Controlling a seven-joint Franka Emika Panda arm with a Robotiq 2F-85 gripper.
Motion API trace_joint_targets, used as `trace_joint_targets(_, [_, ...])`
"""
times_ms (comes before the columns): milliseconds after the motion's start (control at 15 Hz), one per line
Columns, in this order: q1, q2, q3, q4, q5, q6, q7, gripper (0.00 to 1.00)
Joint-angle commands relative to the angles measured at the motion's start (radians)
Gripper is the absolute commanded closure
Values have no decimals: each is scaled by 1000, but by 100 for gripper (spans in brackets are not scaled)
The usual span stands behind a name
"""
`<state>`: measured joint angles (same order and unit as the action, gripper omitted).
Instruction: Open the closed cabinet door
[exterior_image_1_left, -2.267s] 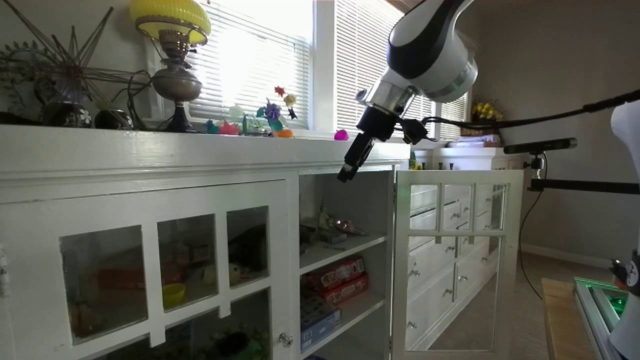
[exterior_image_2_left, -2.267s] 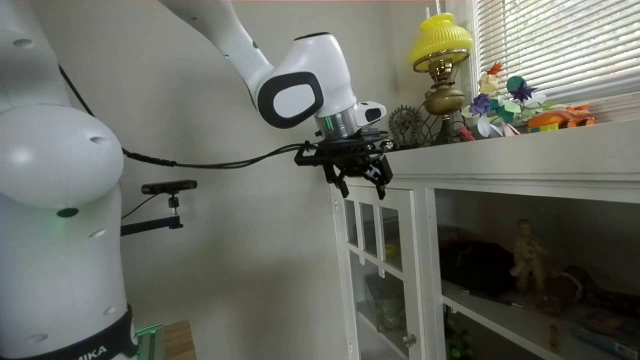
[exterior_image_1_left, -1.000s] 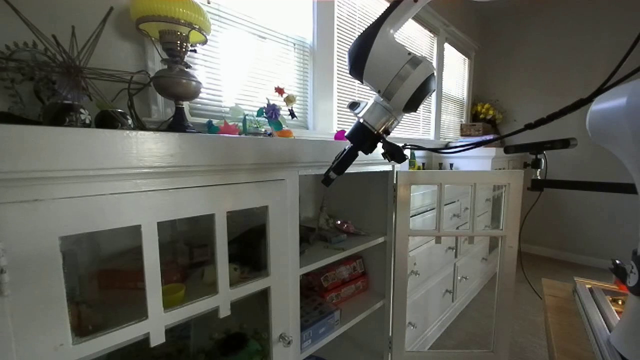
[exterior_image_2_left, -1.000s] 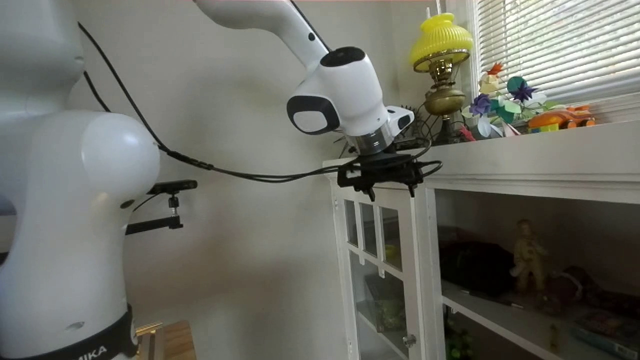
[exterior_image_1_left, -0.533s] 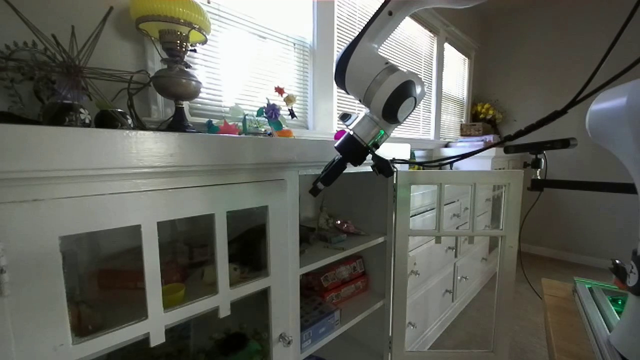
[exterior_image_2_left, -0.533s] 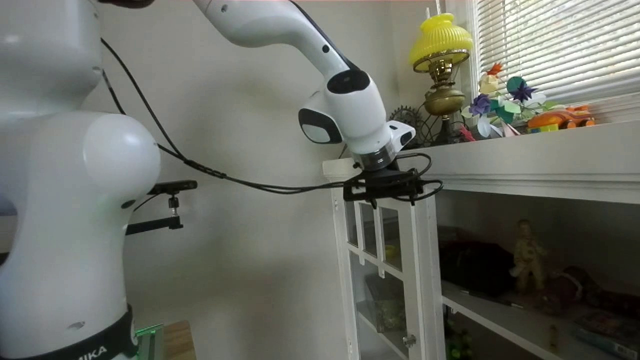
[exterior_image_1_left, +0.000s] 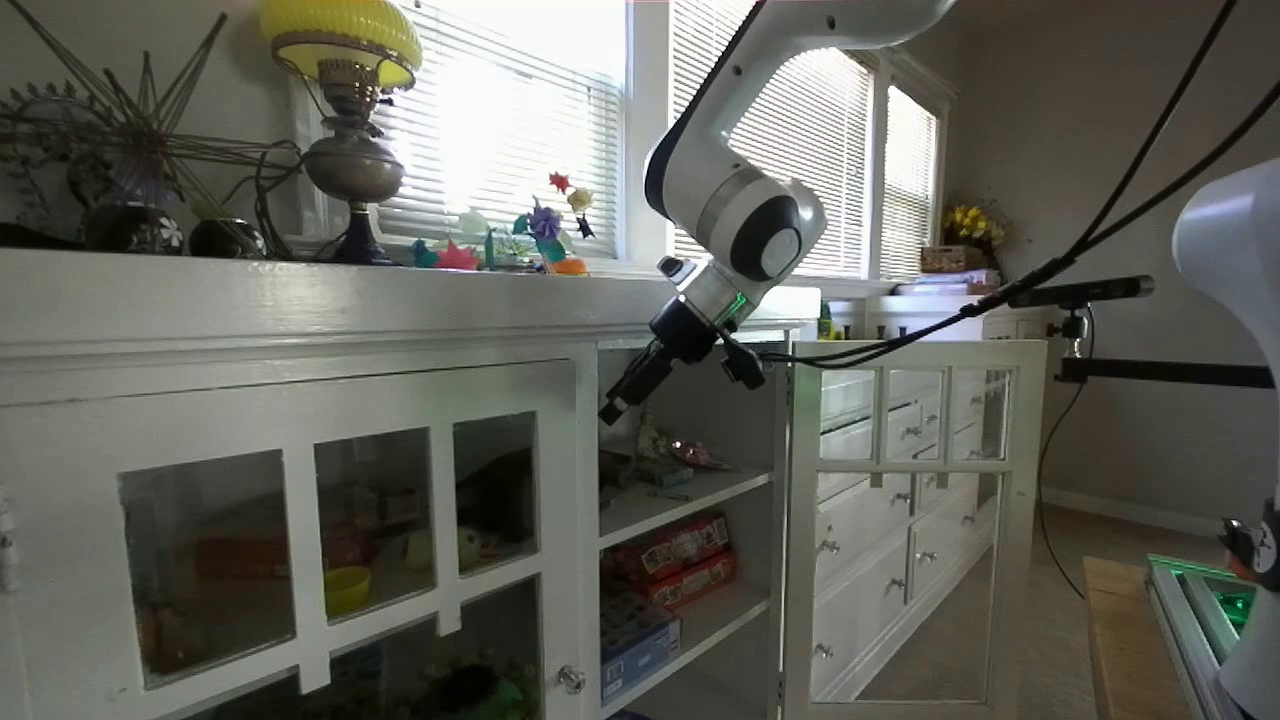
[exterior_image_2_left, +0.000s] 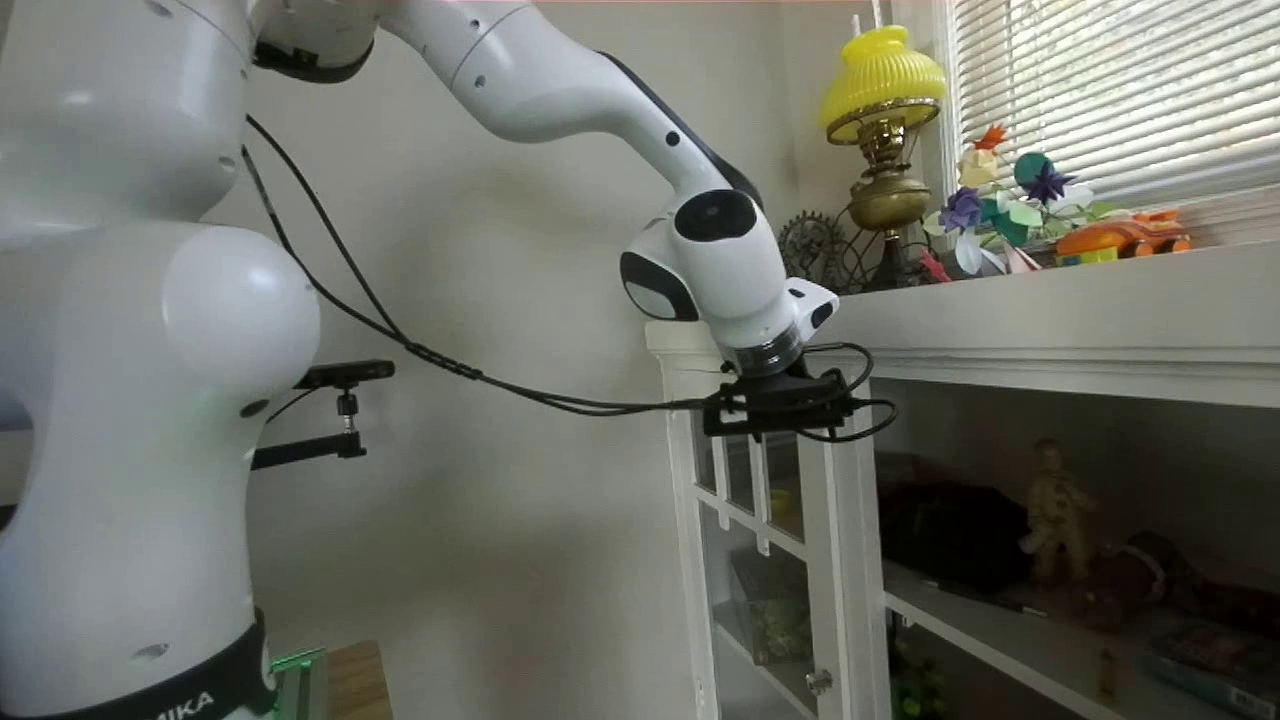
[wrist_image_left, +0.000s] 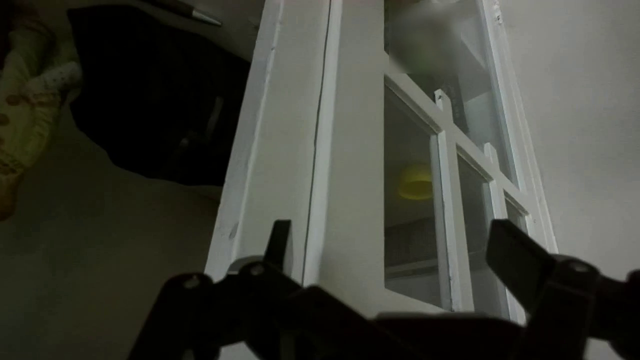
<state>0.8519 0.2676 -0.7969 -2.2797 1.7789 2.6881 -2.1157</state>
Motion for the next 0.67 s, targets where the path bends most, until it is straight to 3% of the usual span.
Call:
trace_joint_targets(0, [-21,73,7,52,80,-42,-62,0])
trace_joint_targets(133, [-24,89,6,61,92,-62,-70,0])
trace_joint_targets(200, [-180,44,175,70,69,-8,-87,0])
trace_joint_targets(267, [-214,49,208,79,69,-9,-93,0])
trace_joint_targets(333, [-118,91,104,84,93,-60,-87,0])
trace_joint_targets(533, [-154,91,132,95,97,-74,-100,0])
trace_joint_targets(600, [-316,51,305,104,71,-23,-118,0])
